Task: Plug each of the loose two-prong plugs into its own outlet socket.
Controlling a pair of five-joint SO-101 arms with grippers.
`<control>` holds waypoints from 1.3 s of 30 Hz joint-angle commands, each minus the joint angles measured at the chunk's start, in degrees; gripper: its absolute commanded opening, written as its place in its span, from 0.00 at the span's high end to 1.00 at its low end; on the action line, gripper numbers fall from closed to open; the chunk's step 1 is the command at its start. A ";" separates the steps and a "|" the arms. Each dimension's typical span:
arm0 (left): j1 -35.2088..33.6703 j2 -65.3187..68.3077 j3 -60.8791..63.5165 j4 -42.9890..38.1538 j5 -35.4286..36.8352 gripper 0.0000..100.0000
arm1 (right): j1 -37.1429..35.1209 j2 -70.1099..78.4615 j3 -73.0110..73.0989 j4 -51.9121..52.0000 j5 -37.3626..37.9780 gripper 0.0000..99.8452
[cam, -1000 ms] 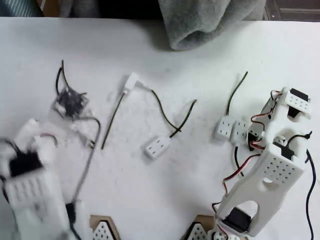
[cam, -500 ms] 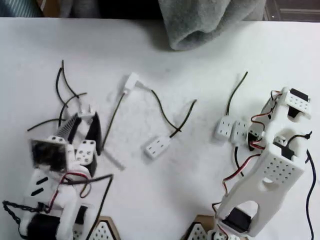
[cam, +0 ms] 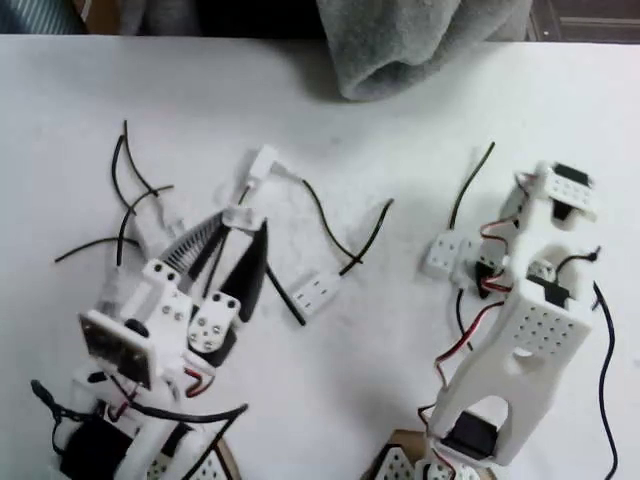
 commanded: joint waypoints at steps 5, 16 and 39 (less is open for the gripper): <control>1.01 -0.84 2.55 -1.14 -0.70 0.98 | -4.88 -23.78 -4.22 1.36 0.62 0.68; 1.36 -0.84 7.56 -1.58 -0.62 0.98 | -15.87 -64.75 -5.10 0.75 2.20 0.68; 8.31 -0.75 14.15 -4.84 -0.62 0.98 | -44.79 -115.47 38.68 -25.98 9.58 0.89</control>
